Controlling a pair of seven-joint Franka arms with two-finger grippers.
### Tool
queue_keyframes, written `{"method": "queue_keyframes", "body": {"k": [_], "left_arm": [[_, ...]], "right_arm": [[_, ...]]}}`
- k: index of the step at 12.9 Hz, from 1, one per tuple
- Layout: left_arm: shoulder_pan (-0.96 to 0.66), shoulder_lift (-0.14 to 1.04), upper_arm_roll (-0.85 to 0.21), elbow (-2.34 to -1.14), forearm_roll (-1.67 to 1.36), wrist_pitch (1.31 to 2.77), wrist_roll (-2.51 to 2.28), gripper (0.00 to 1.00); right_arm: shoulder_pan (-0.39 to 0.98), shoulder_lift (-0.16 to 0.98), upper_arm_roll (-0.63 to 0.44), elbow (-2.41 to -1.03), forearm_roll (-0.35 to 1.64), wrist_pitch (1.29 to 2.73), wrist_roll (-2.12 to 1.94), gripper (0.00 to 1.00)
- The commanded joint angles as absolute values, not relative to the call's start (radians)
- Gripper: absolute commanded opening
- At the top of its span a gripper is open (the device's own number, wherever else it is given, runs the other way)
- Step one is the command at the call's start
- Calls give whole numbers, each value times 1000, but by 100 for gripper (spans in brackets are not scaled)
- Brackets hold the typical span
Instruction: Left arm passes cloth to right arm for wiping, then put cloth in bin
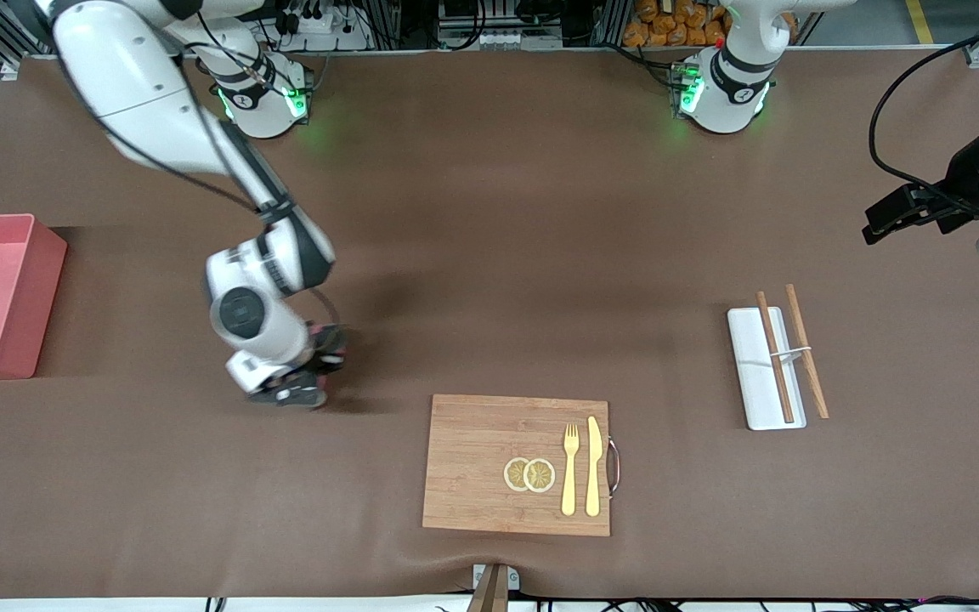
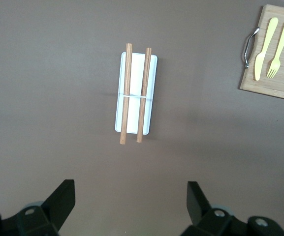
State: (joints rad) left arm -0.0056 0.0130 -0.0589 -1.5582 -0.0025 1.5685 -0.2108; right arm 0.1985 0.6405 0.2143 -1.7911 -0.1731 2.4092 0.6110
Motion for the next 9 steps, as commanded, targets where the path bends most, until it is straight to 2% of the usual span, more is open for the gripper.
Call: {"method": "queue_keyframes", "body": {"k": [1, 5, 6, 9], "left_arm": [[-5, -3, -61, -1552, 0, 1557, -206, 100], [-3, -3, -63, -1563, -6, 1557, -193, 100], [-3, -3, -63, -1565, -12, 1557, -192, 100], [-5, -3, -63, -1566, -12, 1559, -193, 100]], "right_arm": [[183, 537, 294, -1772, -150, 2265, 728, 0], [147, 408, 314, -1643, -84, 1981, 709, 0], [126, 399, 310, -1638, -86, 1974, 648, 0], [-65, 408, 305, -1649, -90, 1991, 334, 0]]}}
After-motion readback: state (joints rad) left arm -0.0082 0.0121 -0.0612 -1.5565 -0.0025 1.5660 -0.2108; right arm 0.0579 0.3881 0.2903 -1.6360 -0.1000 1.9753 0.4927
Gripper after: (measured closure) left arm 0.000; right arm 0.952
